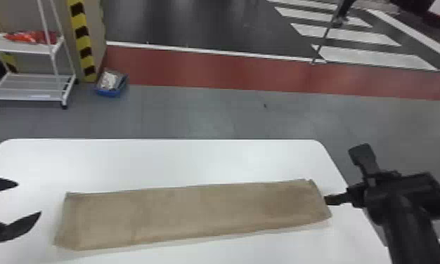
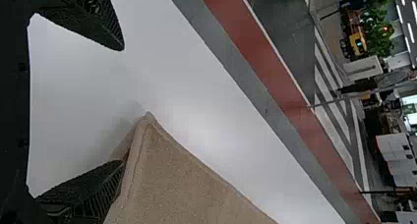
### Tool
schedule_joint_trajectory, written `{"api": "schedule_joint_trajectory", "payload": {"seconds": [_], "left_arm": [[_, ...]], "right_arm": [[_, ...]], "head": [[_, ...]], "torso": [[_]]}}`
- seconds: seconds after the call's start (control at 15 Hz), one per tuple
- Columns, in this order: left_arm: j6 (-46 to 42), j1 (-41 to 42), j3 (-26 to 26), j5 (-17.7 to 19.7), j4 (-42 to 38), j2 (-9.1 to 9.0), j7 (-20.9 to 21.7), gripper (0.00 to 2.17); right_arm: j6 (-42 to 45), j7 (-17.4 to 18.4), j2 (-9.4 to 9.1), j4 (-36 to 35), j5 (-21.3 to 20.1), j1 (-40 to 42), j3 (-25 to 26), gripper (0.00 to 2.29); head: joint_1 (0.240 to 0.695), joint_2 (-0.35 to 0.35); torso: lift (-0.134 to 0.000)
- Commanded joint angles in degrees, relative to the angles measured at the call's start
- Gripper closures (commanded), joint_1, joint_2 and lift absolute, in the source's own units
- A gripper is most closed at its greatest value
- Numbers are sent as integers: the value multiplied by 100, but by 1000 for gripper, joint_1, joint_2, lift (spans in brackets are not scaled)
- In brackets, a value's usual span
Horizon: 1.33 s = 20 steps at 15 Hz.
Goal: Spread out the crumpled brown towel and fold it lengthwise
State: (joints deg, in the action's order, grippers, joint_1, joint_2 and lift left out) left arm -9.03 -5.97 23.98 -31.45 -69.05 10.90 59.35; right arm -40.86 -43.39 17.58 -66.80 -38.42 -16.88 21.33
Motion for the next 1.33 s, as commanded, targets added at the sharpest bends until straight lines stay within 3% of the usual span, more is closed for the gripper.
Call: {"api": "schedule_joint_trajectory", "payload": {"seconds": [0.0, 1.27], "left_arm": [[91, 0, 10, 25, -4, 0, 7, 80], [74, 61, 10, 60, 5, 35, -46, 83]], "right_arm": [[-59, -3, 0, 0, 19, 0, 12, 36], [-59, 23, 0, 0, 160, 88, 65, 49]], "head": [[695, -219], [695, -216]], "torso": [[0], [0]]}}
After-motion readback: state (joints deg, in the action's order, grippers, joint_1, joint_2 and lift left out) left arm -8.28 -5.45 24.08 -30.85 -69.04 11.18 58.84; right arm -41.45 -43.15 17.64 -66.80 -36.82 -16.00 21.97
